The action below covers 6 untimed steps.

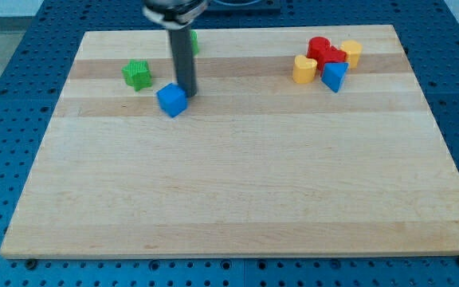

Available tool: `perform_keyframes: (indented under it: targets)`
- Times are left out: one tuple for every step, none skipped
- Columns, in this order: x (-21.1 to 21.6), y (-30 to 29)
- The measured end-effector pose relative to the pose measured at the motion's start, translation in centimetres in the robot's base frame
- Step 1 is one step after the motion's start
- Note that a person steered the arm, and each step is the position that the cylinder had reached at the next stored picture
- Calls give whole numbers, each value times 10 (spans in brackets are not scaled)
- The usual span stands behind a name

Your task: Push the green star into the green circle

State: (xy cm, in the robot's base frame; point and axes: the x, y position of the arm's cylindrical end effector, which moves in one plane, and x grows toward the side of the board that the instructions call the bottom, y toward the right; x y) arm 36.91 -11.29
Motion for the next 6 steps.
perform_keyframes:
  targets:
    - [9, -16]
    - [-19, -49]
    - [-14, -90]
    - [-52, -70]
    - [-89, -5]
    - [-85, -2]
